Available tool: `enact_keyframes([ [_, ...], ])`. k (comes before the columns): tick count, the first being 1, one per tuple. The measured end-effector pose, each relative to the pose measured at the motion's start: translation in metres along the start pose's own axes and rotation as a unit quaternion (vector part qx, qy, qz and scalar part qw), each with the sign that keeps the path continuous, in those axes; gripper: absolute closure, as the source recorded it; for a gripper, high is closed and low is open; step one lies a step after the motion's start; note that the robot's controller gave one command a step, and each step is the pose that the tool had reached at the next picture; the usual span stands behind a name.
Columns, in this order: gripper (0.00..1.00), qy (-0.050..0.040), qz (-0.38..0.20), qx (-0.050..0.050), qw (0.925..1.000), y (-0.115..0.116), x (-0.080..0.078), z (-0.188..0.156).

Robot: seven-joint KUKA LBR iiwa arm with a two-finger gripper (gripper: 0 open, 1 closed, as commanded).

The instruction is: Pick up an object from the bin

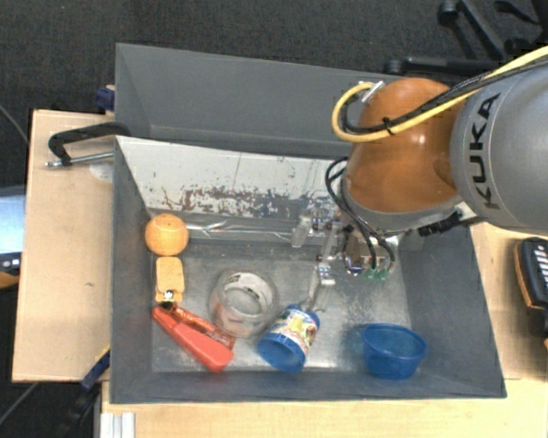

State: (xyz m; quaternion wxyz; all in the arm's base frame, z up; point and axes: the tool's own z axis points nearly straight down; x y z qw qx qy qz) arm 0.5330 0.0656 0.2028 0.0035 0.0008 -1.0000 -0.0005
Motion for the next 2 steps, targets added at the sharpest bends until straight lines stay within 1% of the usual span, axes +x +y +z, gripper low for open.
enact_keyframes([
  [1,0.00,-0.0044,0.001,0.000,1.0000,0.000,-0.002,-0.004],
  [2,0.00,-0.0067,0.018,-0.001,0.9998,0.012,-0.022,0.037],
])
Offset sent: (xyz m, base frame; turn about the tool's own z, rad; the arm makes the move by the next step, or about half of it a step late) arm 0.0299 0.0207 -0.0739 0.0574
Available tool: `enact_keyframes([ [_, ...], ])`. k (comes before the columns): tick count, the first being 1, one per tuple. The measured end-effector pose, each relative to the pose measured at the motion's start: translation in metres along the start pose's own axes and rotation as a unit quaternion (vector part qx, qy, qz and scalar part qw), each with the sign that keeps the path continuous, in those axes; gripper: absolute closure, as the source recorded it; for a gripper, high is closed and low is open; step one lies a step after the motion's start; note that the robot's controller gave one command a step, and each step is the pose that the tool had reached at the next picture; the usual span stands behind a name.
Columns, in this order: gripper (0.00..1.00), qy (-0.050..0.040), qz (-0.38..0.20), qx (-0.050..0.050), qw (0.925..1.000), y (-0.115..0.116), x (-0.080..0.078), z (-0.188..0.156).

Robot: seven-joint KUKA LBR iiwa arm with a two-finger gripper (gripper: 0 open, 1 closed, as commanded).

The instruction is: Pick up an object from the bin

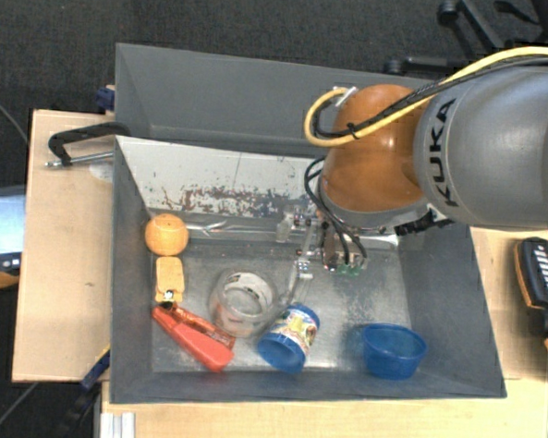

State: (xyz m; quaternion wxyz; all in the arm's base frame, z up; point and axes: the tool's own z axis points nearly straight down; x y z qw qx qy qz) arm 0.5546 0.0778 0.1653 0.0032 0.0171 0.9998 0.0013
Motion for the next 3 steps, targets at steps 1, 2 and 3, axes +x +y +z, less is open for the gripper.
enact_keyframes([
  [1,0.00,0.0015,0.022,0.000,0.9998,0.025,-0.007,0.053],
  [2,1.00,-0.0009,-0.002,-0.001,1.0000,0.055,-0.005,0.069],
  [3,1.00,-0.0009,-0.002,-0.001,1.0000,0.055,-0.005,0.069],
])
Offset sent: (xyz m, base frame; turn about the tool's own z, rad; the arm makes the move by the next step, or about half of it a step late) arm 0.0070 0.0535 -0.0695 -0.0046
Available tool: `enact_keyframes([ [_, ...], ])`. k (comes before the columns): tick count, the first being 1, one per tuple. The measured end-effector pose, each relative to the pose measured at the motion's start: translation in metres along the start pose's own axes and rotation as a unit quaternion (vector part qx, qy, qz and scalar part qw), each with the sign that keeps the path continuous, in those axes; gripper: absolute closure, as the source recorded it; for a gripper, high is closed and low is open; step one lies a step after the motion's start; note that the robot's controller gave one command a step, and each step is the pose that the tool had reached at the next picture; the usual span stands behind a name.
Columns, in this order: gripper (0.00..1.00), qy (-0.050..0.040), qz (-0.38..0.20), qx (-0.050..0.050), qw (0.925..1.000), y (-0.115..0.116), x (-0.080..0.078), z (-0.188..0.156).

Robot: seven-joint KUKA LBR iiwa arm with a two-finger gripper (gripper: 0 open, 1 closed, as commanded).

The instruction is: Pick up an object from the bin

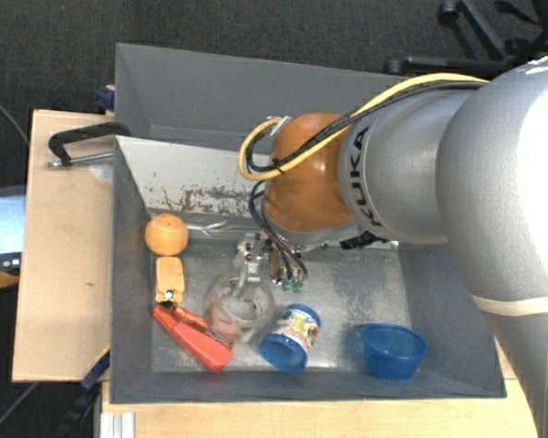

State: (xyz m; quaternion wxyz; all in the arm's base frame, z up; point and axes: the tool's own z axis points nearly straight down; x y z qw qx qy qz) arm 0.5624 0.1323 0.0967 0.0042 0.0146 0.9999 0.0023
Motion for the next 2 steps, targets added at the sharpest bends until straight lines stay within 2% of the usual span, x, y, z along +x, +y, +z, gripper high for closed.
enact_keyframes([
  [1,1.00,0.0032,-0.011,0.001,0.9999,-0.003,0.000,-0.038],
  [2,1.00,-0.0041,-0.008,-0.001,1.0000,-0.002,-0.007,-0.083],
])
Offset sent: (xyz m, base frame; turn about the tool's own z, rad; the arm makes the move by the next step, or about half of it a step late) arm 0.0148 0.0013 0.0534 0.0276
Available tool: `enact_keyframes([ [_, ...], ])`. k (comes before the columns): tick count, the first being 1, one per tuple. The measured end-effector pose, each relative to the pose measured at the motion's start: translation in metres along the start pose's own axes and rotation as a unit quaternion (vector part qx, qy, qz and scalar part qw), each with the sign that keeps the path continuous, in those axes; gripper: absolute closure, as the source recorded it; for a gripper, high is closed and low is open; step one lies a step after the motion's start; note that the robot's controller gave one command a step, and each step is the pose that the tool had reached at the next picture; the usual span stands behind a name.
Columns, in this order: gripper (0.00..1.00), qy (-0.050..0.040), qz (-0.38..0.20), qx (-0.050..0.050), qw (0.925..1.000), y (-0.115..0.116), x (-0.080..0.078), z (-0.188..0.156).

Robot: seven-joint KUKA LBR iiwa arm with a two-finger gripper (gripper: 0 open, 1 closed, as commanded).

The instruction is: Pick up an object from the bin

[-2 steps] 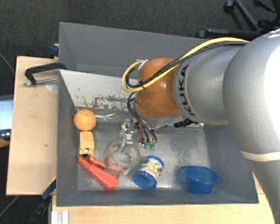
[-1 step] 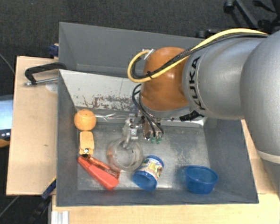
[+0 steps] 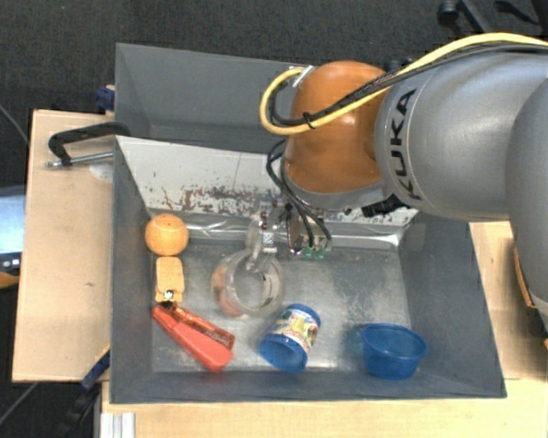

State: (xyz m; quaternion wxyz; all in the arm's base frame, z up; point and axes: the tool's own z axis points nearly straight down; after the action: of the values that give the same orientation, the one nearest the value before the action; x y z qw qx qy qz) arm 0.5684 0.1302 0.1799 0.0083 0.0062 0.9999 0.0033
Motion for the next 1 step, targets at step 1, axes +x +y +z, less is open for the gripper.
enact_keyframes([
  [1,1.00,0.0005,-0.006,0.000,1.0000,0.0033,-0.0074,0.0425],
])
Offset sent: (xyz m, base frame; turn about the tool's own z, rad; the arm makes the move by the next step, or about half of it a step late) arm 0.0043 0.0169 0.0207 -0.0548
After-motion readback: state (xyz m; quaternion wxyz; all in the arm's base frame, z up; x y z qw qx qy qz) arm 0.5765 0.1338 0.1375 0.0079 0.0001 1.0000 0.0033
